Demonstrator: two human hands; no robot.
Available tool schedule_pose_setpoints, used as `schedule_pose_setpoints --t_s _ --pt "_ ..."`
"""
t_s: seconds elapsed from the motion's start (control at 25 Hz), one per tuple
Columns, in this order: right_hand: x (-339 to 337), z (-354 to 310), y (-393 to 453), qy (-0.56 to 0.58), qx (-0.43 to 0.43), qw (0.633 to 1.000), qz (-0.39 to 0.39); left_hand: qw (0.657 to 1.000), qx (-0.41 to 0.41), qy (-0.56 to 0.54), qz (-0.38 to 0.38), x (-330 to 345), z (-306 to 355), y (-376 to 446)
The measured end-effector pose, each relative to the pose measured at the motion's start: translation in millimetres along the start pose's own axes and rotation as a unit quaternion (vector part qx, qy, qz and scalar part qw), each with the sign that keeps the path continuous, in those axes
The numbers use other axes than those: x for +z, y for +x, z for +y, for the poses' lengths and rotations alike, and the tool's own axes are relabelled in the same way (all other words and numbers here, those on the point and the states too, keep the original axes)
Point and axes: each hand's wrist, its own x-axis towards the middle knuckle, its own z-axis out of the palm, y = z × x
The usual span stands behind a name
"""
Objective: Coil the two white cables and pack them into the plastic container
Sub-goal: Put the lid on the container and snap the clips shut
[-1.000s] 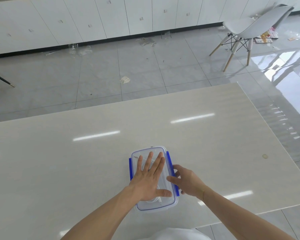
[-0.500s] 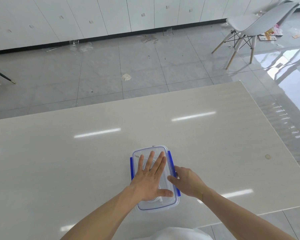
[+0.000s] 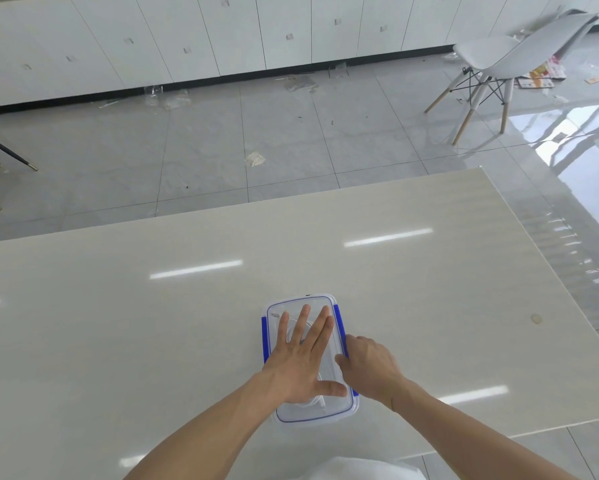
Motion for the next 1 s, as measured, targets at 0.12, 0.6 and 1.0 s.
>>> schedule_pose_setpoints --t_s 0.12,0.6,1.0 --pt "-1 2 -2 0.004 -0.009 1.000 0.006 1.000 -0.002 -0.001 -0.006 -1 1 0" --pt "11 14 -42 0.018 -0.010 0.999 0.031 0.997 0.012 -0.029 0.077 -37 -14 15" --pt "21 14 -86 0.285 0.095 0.948 -0.106 0.995 -0.037 -0.090 -0.004 -59 -52 41"
